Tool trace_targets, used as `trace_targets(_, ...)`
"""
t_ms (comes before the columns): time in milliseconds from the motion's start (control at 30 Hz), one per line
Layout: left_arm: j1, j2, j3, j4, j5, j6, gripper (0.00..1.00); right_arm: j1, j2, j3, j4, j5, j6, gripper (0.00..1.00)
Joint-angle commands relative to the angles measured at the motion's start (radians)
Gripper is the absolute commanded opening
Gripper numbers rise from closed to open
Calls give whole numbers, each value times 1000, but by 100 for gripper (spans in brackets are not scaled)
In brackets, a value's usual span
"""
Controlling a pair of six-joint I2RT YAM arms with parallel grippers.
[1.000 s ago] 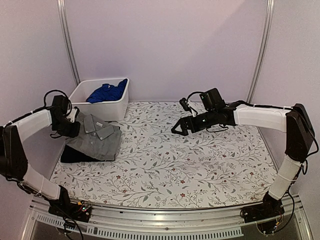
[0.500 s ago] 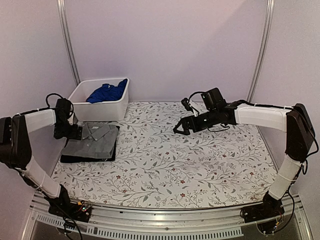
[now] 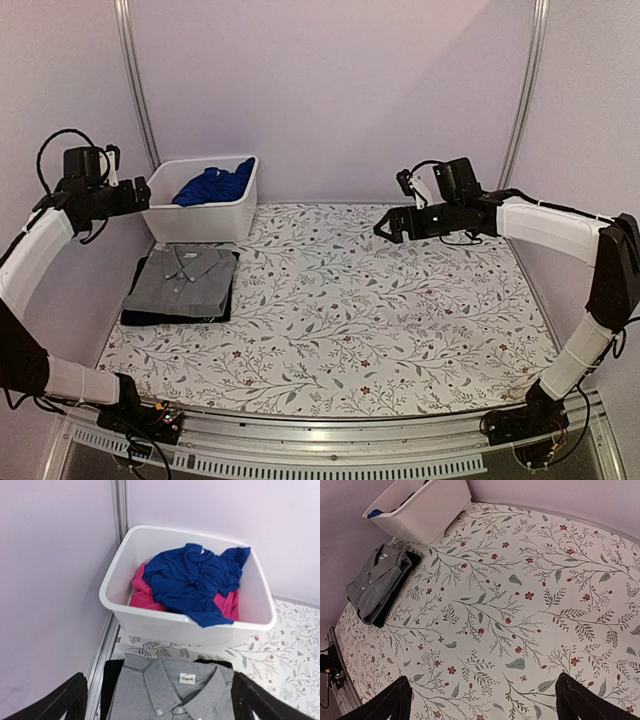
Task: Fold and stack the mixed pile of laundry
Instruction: Reset both arms
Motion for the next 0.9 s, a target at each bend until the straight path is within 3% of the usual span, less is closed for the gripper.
trace_targets(0,7,59,143,-29,108,-74,100,-55,-87,16,-4,114,23,99)
trace_targets(133,-38,156,281,-102,159,-79,100,-127,-133,15,-13,116,56,99)
trace_targets(500,-425,415,347,-75,98,-115,100,-207,-247,-150,-71,-3,65,99)
trace_targets(867,-697,508,142,95,200,-232,100,-207,-332,-479,66,-206,221,99)
